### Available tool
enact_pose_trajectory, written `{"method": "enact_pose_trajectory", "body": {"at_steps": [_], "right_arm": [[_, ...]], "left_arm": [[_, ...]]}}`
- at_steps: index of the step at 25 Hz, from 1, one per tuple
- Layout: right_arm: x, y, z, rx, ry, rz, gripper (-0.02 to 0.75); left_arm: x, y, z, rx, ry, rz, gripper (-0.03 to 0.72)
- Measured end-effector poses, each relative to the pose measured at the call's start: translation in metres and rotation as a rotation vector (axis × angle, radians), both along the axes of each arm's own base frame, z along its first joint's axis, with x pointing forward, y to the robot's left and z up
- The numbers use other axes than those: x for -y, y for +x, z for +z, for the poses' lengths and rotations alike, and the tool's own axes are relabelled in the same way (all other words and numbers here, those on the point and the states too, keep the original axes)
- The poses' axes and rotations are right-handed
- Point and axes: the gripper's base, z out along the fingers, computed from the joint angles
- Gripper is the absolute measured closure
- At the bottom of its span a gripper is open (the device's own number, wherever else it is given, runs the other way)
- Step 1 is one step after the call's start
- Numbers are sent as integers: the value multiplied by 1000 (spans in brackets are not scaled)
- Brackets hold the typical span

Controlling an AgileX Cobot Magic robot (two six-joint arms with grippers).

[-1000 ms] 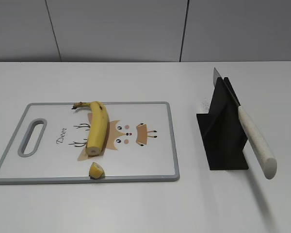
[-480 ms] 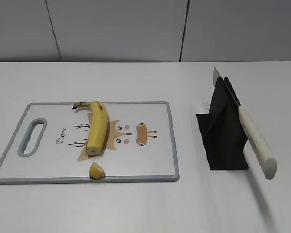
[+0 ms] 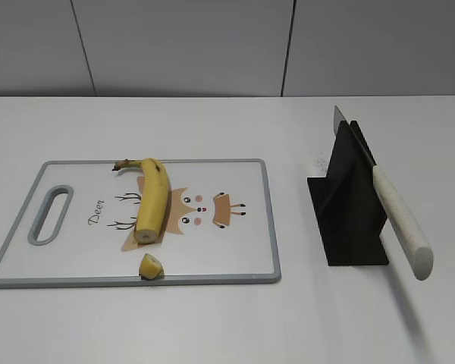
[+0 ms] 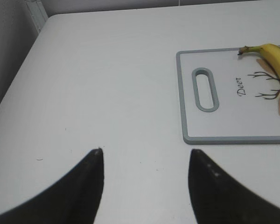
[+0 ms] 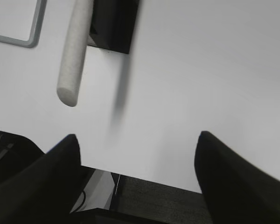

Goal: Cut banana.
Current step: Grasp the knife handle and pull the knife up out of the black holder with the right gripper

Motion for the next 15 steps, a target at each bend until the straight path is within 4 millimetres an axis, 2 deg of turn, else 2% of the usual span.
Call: {"method": "enact_pose_trajectory", "body": {"at_steps": [10,15], "right_arm": [[-44,41,-6,-120,5,92,153],[-61,59,-26,-250,64,72,153]], "left_arm": [[0,0,0,0,0,0,135],[0,0,0,0,0,0,135]]}}
